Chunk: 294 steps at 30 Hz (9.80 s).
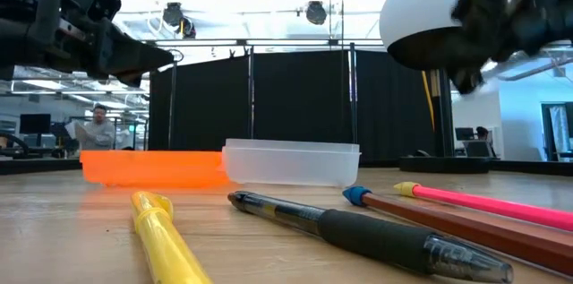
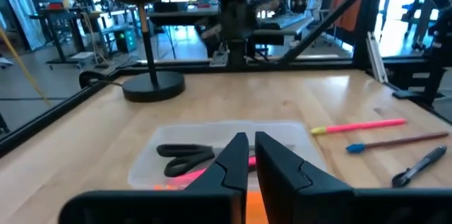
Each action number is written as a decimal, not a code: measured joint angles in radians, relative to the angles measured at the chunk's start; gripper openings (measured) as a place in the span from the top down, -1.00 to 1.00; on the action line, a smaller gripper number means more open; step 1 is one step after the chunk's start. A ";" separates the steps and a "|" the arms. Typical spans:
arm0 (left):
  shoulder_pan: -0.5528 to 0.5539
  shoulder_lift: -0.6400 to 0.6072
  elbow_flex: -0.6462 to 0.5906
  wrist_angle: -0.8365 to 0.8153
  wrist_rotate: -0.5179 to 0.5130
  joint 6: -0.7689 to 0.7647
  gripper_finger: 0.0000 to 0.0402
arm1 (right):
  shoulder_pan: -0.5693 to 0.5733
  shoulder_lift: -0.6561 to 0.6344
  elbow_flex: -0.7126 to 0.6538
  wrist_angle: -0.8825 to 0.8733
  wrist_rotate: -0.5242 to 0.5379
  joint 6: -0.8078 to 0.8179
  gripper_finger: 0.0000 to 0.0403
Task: Pick & place school supplies into a supply box
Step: Put the pink pencil into the transparent supply box, then put the brown pencil into the transparent supply box
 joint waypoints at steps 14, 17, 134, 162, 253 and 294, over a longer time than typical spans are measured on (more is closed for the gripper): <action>0.006 -0.003 0.000 0.061 -0.121 -0.107 0.79 | 0.420 0.759 0.867 -0.761 0.348 0.479 1.00; 0.002 -0.003 0.000 0.032 -0.086 -0.150 0.79 | 0.422 0.905 1.017 -0.899 0.293 0.647 1.00; 0.004 -0.003 0.000 -0.049 -0.074 -0.126 0.79 | -0.283 1.343 1.121 -0.456 -0.169 0.624 0.92; 0.004 -0.003 0.000 -0.052 -0.078 -0.154 0.79 | -0.268 1.311 1.121 -0.702 -0.145 0.450 0.37; -0.268 1.120 1.689 -1.479 -0.052 0.503 0.39 | 0.134 -0.102 -0.184 0.433 0.147 -0.377 1.00; -0.161 1.266 1.760 -1.577 0.218 0.937 0.14 | 0.133 -0.100 -0.186 0.448 0.147 -0.413 1.00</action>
